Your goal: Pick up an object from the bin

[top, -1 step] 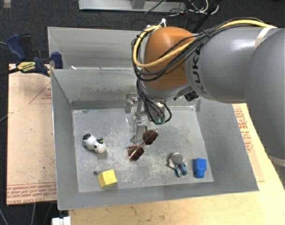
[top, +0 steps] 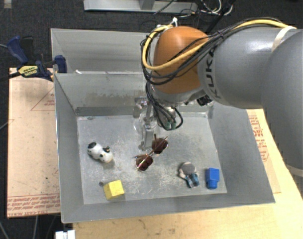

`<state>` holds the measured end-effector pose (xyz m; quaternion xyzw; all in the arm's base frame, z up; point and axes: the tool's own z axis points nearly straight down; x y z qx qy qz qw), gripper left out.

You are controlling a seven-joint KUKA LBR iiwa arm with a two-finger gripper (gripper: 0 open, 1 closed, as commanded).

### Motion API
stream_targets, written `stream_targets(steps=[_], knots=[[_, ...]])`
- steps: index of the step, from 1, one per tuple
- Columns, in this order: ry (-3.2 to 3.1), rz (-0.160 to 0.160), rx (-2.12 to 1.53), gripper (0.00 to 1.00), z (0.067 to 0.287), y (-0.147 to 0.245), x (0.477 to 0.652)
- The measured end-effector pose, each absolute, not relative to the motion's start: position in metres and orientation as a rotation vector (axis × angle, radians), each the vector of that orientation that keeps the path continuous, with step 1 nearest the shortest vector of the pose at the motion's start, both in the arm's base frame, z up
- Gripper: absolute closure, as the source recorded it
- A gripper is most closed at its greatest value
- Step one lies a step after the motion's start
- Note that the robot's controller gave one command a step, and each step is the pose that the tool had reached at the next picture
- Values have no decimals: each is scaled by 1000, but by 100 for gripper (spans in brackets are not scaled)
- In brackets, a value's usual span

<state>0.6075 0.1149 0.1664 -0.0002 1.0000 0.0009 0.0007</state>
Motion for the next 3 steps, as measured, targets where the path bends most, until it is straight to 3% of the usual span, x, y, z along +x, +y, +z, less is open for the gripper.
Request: stream_targets(steps=[1,2,3], knots=[[3122,4,-248,0,130,97,590],[3121,2,-392,0,118,70,570],[3088,2,-575,0,131,79,547]])
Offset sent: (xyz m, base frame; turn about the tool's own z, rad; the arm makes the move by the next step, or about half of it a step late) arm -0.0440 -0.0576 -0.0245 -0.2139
